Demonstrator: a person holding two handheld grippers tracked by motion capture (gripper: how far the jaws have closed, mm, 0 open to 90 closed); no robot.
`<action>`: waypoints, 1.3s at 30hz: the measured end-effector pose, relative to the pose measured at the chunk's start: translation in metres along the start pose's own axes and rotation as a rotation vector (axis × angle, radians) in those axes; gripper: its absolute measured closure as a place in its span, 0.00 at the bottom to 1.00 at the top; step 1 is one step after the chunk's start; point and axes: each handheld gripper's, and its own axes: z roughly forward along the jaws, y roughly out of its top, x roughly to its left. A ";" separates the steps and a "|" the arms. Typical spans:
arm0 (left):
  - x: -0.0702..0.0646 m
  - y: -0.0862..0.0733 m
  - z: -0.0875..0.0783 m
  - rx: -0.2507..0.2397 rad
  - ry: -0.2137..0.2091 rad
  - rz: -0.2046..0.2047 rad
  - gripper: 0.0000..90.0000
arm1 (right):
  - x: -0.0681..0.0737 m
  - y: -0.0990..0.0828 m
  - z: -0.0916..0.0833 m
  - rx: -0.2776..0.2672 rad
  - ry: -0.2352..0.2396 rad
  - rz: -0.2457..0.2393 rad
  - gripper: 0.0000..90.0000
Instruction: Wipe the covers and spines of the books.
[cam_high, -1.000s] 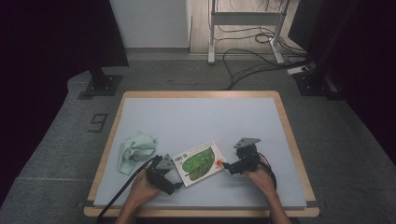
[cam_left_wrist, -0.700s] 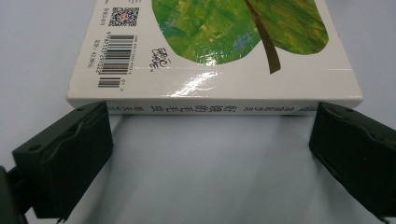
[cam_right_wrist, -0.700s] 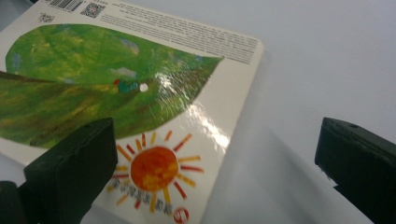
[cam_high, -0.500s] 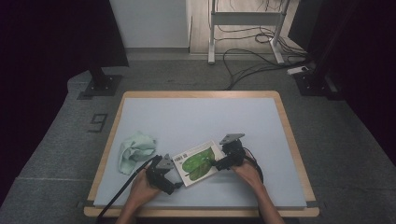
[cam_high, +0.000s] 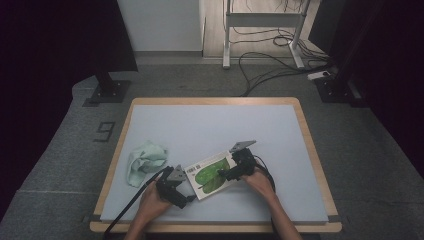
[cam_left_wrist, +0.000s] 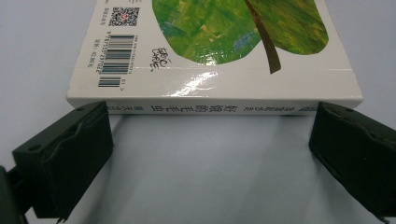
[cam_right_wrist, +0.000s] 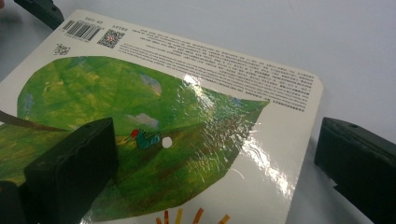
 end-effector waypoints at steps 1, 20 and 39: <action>0.000 0.000 0.000 0.000 0.000 0.000 0.00 | 0.000 0.000 0.000 0.001 0.004 0.003 0.00; 0.000 0.000 0.000 0.000 0.000 -0.001 0.00 | 0.000 0.007 -0.014 -0.101 0.059 0.113 0.00; 0.000 0.000 0.000 0.000 0.000 -0.001 0.00 | 0.010 -0.002 -0.031 -0.124 0.070 0.187 0.00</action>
